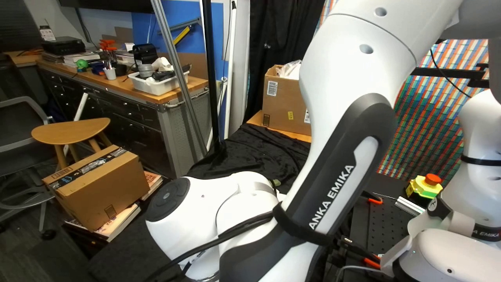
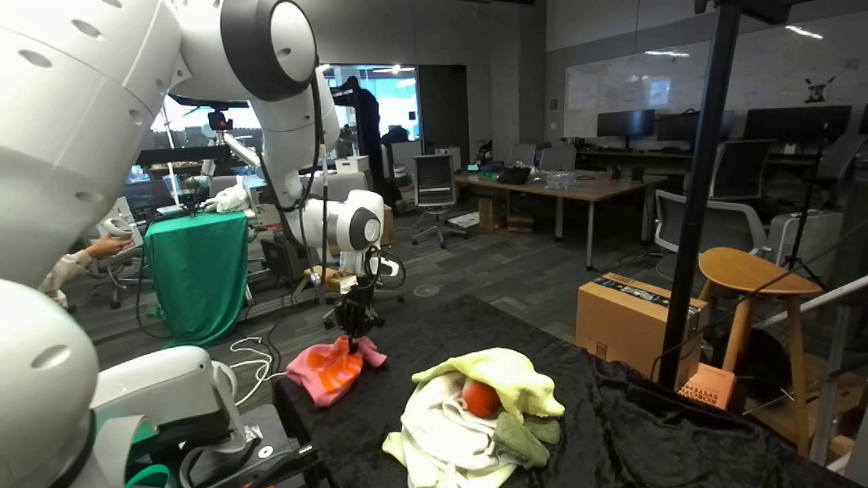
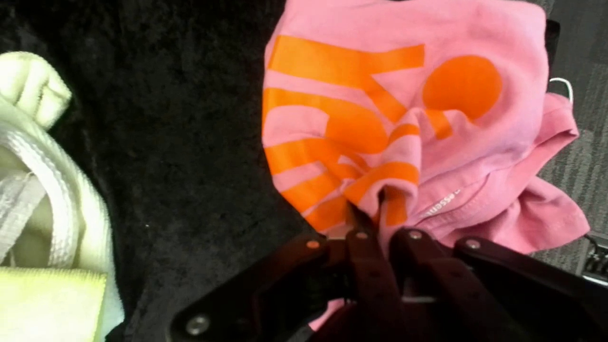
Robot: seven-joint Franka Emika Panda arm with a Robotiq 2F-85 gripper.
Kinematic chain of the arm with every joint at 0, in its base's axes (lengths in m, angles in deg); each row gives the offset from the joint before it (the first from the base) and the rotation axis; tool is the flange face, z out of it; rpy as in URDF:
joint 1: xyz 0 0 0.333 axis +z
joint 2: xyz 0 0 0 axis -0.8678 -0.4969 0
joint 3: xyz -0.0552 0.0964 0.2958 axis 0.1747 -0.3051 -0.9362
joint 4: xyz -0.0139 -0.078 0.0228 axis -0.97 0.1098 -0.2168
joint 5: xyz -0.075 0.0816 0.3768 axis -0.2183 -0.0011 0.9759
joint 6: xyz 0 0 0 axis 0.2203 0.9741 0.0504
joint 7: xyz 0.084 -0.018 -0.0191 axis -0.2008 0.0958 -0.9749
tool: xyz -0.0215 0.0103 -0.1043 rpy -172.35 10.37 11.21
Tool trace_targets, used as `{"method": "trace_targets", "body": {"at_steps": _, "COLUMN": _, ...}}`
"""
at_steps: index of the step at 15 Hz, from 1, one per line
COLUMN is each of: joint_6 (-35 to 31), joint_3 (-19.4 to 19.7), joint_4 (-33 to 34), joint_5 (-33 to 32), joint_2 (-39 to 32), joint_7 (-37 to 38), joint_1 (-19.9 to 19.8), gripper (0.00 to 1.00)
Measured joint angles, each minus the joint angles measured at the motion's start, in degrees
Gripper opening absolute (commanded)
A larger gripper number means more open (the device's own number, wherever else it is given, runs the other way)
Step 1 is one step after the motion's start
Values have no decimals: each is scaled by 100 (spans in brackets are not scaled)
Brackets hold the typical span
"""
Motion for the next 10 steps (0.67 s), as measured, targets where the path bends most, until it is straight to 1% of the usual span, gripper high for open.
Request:
{"method": "trace_targets", "body": {"at_steps": 6, "joint_6": 161, "joint_3": 317, "joint_4": 105, "joint_5": -351, "joint_2": 127, "joint_7": 559, "joint_1": 302, "gripper": 4}}
{"method": "trace_targets", "body": {"at_steps": 10, "joint_6": 275, "joint_3": 503, "joint_4": 254, "joint_5": -477, "joint_2": 148, "joint_7": 849, "joint_1": 327, "gripper": 4}}
